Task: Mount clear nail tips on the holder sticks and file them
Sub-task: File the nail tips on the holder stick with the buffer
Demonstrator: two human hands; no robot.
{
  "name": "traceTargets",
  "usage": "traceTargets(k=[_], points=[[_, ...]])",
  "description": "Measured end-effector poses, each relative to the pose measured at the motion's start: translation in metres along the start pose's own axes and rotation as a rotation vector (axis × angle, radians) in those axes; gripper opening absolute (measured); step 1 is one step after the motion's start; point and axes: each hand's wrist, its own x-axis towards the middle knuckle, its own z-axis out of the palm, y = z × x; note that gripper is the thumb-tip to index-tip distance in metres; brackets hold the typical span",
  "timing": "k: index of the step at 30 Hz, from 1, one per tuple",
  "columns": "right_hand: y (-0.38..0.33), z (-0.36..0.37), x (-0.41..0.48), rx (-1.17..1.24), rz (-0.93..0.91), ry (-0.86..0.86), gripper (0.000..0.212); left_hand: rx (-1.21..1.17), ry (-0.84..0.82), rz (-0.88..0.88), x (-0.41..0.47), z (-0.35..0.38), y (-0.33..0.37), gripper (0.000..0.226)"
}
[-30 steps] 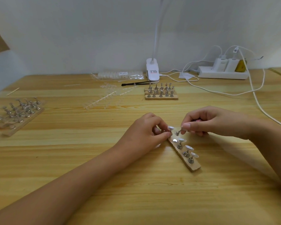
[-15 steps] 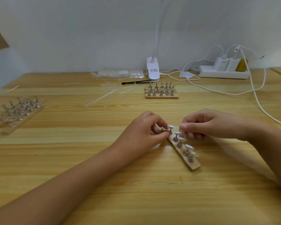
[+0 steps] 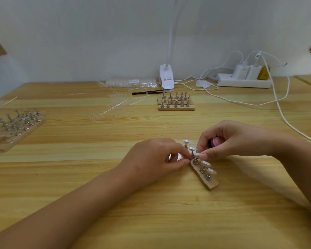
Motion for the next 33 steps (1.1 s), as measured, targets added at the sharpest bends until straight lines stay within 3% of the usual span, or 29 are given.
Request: traceTargets(k=[11, 20, 33], points=[[0.002, -0.003, -0.001, -0.032, -0.016, 0.001, 0.023, -0.004, -0.033, 0.008, -0.001, -0.001, 0.003, 0.015], [0.001, -0.003, -0.002, -0.029, 0.016, -0.009, 0.032, 0.060, 0.248, 0.133, -0.004, 0.002, 0.008, 0.016], [0.005, 0.001, 0.001, -0.047, -0.008, -0.009, 0.046, 0.103, 0.237, 0.151, -0.001, 0.011, 0.010, 0.012]])
